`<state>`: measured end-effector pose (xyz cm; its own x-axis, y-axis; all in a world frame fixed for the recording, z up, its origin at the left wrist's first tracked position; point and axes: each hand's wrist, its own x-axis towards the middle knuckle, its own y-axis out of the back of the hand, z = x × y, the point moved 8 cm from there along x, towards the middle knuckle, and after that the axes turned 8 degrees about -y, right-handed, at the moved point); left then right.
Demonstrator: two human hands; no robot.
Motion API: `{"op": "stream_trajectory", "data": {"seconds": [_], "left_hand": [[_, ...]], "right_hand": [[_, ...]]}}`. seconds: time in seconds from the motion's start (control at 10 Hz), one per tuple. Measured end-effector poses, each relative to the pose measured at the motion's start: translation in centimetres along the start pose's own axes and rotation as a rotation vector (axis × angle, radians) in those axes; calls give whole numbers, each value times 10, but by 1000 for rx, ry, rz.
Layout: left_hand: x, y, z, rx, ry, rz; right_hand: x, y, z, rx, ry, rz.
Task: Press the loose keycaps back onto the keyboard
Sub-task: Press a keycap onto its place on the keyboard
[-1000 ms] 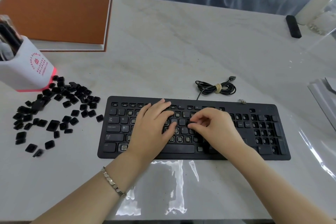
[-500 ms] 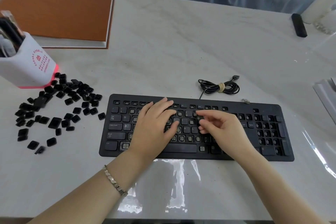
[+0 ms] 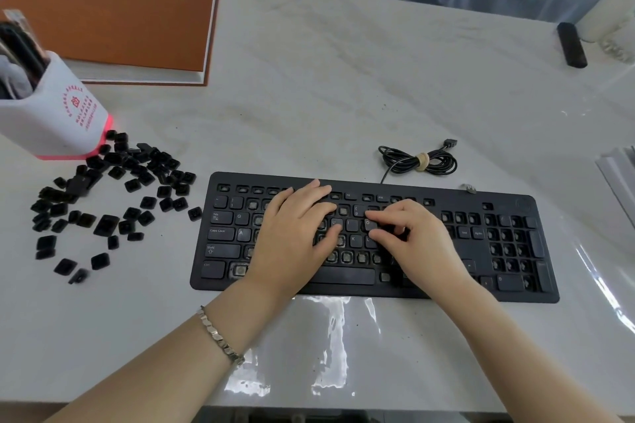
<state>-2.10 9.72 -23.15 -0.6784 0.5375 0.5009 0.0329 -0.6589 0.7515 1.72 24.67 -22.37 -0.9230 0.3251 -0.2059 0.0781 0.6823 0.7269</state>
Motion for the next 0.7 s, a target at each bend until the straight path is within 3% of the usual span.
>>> {"op": "stream_trajectory", "data": {"seconds": [0.7], "left_hand": [[0,1,1,0,2,5]], "right_hand": [[-5,-6,-1,-66,33,102]]}}
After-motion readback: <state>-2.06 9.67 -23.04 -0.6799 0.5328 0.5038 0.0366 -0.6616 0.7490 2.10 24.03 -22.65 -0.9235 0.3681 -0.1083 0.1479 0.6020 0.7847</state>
